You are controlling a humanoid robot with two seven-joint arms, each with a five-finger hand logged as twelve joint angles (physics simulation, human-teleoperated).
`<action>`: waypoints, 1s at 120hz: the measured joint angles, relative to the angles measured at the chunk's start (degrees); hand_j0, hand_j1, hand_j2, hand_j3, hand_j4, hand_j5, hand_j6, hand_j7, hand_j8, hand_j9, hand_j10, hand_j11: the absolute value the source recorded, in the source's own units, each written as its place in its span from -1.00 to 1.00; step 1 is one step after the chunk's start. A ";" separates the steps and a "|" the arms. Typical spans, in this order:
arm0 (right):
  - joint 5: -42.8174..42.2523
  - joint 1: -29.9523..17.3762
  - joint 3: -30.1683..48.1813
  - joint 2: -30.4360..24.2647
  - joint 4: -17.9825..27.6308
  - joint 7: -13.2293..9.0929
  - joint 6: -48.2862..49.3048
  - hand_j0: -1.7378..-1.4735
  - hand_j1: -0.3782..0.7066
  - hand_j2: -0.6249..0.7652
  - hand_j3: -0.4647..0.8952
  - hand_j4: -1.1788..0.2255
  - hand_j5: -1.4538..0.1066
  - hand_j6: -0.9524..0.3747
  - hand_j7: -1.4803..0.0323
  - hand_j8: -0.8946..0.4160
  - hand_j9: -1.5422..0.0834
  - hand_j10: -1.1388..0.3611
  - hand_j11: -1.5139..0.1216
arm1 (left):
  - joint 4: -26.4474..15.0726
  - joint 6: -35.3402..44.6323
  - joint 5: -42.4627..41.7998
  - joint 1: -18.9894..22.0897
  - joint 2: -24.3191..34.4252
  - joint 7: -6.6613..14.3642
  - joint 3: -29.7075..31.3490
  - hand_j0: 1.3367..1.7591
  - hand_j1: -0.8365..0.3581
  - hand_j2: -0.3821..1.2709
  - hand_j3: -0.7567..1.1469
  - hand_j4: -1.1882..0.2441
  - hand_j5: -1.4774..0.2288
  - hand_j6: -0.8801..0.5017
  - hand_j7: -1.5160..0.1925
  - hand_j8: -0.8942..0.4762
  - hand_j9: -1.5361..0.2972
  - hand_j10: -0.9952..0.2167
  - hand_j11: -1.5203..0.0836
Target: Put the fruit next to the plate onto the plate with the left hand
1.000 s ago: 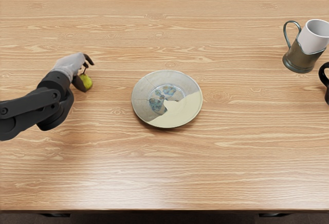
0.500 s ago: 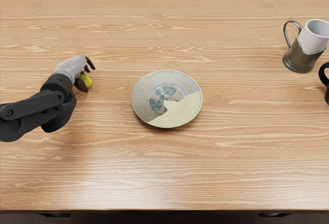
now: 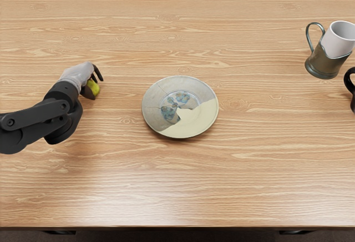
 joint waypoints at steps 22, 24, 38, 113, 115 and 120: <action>0.00 0.01 -0.01 0.00 0.00 -0.03 0.00 -0.40 -0.91 -0.11 -0.32 0.66 0.84 0.41 0.93 0.34 0.87 0.50 0.83 | 0.03 0.01 -0.26 0.05 -0.09 0.02 0.05 0.49 -0.19 -0.16 -0.20 -0.27 -0.21 -0.43 -0.20 -0.29 -0.25 -0.33 -0.17; 0.00 0.01 -0.01 0.00 0.00 -0.01 0.00 -0.40 -0.91 -0.11 -0.32 0.66 0.84 0.41 0.93 0.34 0.87 0.50 0.83 | 0.04 0.03 -0.29 0.08 -0.09 0.01 0.06 0.49 -0.19 -0.16 -0.20 -0.28 -0.21 -0.43 -0.20 -0.30 -0.26 -0.33 -0.18; 0.00 0.00 -0.02 0.00 0.00 -0.01 0.00 -0.40 -0.91 -0.11 -0.32 0.66 0.84 0.41 0.93 0.34 0.87 0.50 0.83 | 0.08 0.10 -0.12 0.30 -0.40 0.05 0.14 0.50 -0.18 -0.18 -0.20 -0.35 -0.19 -0.44 -0.19 -0.30 -0.26 -0.35 -0.20; 0.00 0.00 0.06 0.00 0.00 0.00 0.00 -0.40 -0.91 -0.11 -0.32 0.66 0.84 0.41 0.93 0.34 0.87 0.50 0.83 | 0.06 -13.06 -19.22 -5.80 1.71 -0.07 -6.21 0.51 -0.04 0.01 -0.24 -0.37 -0.48 -0.61 -0.38 -0.42 -0.40 -0.57 -0.37; 0.00 0.00 0.06 0.00 0.00 0.01 0.00 -0.40 -0.91 -0.11 -0.32 0.66 0.84 0.41 0.93 0.34 0.87 0.50 0.83 | 0.07 -14.07 -19.69 -5.80 1.89 -0.06 -6.99 0.51 -0.05 0.01 -0.24 -0.37 -0.47 -0.63 -0.39 -0.41 -0.41 -0.57 -0.37; 0.00 0.00 0.07 0.00 -0.01 0.01 0.00 -0.40 -0.91 -0.11 -0.32 0.66 0.84 0.41 0.93 0.34 0.87 0.50 0.83 | 0.08 -16.75 -20.91 -5.84 2.30 -0.04 -9.01 0.51 -0.09 0.05 -0.23 -0.37 -0.47 -0.61 -0.39 -0.40 -0.41 -0.56 -0.37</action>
